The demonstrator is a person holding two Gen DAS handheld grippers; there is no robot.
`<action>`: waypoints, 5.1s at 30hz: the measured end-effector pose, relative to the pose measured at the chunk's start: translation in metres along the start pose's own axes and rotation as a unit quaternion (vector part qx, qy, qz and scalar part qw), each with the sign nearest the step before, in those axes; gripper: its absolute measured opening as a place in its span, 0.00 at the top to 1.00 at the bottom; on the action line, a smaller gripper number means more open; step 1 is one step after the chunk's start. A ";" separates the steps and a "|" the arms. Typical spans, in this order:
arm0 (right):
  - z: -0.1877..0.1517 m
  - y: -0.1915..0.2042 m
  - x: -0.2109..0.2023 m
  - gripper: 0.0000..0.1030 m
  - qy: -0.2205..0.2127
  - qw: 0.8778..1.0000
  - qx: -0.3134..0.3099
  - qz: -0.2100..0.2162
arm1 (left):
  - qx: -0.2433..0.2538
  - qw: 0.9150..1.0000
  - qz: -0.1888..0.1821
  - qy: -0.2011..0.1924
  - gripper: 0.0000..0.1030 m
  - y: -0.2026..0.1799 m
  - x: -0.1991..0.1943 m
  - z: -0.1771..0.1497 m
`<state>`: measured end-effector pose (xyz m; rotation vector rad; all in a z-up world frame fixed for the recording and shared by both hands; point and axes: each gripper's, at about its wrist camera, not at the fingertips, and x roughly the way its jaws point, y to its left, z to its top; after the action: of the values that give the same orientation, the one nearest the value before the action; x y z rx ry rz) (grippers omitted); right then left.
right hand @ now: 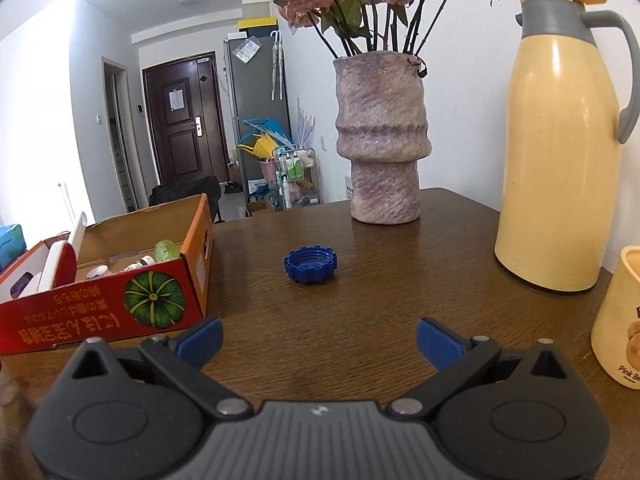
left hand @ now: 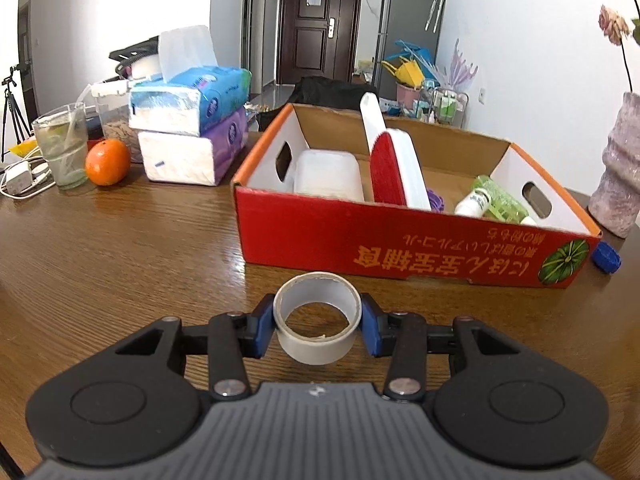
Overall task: Organize rigid objects
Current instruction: 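Grasp the white tape roll with the left tool while the right tool approaches the blue cap, then grasp the blue bottle cap with the right tool while the left tool holds the tape, then carry the tape roll and blue cap with both tools over the cardboard box, then lower both tools into the box and open them to drop tape and cap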
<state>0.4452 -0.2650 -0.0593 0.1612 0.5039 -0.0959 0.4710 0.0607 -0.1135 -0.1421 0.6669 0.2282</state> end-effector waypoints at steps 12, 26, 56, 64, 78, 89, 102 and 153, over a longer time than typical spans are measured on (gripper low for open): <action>0.013 -0.005 0.030 0.00 0.004 1.000 0.006 -0.012 | -0.025 0.999 0.008 -0.026 0.58 0.035 -0.014 0.014; 0.028 -0.005 0.064 0.00 0.010 1.000 -0.007 -0.024 | -0.037 0.998 0.022 -0.037 0.58 0.063 -0.014 0.023; 0.060 0.017 0.171 0.27 0.071 0.995 -0.071 -0.018 | -0.035 0.998 0.029 -0.045 0.58 0.063 -0.013 0.026; 0.063 0.014 0.181 0.48 0.087 0.994 -0.060 0.001 | -0.033 0.998 0.028 -0.044 0.58 0.063 -0.012 0.026; 0.053 0.011 0.131 0.48 0.016 0.999 -0.042 -0.010 | -0.026 0.999 0.012 -0.045 0.58 0.057 -0.017 0.023; 0.037 0.007 0.076 0.48 -0.016 1.000 -0.024 -0.010 | -0.011 0.998 -0.007 -0.063 0.58 0.044 -0.034 0.020; 0.014 0.019 0.015 0.48 -0.038 0.999 -0.033 0.014 | 0.010 0.997 -0.029 -0.076 0.58 0.029 -0.057 0.010; 0.026 0.151 -0.041 0.48 -0.095 0.982 -0.048 0.157 | -0.025 0.993 -0.051 -0.104 0.57 0.009 -0.054 0.053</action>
<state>0.4417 -0.1187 0.0026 0.1338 0.2867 0.2201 0.4591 0.0710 -0.0385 -0.1961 0.4448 0.1586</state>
